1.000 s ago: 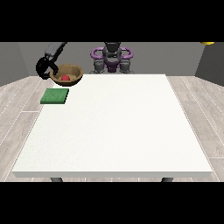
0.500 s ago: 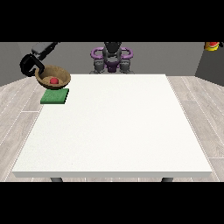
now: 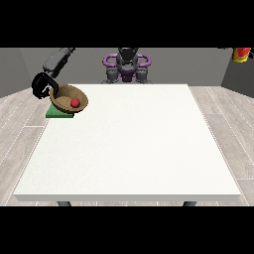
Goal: Pick the cup and pour the ball into the bowl, then pick the bowl and place it on the pad
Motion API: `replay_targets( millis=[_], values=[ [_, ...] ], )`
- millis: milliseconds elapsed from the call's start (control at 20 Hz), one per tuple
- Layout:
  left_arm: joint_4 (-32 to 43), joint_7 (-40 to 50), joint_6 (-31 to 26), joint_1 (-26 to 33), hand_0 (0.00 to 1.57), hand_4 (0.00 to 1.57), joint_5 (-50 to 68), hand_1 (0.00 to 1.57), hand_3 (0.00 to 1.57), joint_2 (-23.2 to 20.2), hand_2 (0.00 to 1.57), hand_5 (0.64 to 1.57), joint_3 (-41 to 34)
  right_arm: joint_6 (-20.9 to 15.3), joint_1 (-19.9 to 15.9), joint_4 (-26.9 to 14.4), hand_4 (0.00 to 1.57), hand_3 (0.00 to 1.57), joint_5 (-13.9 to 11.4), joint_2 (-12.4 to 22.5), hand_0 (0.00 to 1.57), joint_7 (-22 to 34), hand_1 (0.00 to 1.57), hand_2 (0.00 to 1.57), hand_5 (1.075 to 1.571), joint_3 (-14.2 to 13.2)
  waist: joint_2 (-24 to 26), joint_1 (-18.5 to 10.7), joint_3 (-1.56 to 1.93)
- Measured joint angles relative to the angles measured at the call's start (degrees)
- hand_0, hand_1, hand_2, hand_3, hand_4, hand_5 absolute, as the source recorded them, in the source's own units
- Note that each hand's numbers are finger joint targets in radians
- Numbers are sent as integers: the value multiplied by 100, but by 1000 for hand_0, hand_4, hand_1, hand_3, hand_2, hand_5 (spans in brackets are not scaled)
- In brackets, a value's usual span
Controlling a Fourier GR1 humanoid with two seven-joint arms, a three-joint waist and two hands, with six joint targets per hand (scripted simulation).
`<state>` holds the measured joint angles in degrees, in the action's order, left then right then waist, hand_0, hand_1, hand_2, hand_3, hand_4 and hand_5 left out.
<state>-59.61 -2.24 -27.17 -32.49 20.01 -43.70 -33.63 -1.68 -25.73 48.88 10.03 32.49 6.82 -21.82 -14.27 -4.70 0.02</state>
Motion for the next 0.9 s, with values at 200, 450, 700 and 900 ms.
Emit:
replay_targets(
  millis=[200,450,700,900],
  values=[
    [-67,133,71,-48,0,1190,70,0,0,-97,0,1562,0,23,-187,-434,527,1011,158,27,1571,-125,1571,1571,1568,-216,-18,27,1],
    [24,36,-28,65,0,1195,143,0,0,-160,0,1560,-30,-211,-243,-739,0,932,51,224,1555,-164,1555,1512,1554,-294,20,50,1],
    [163,-121,-88,165,0,1190,148,0,0,-266,0,1562,-58,-413,-401,-937,0,799,67,301,1451,-316,1451,1393,1536,-410,-1,74,-2],
    [292,-331,-126,194,0,1188,133,0,0,-357,0,1565,-95,-559,-578,-1043,0,678,133,163,1443,-470,1443,1376,1535,-460,-139,37,0]
  ],
)
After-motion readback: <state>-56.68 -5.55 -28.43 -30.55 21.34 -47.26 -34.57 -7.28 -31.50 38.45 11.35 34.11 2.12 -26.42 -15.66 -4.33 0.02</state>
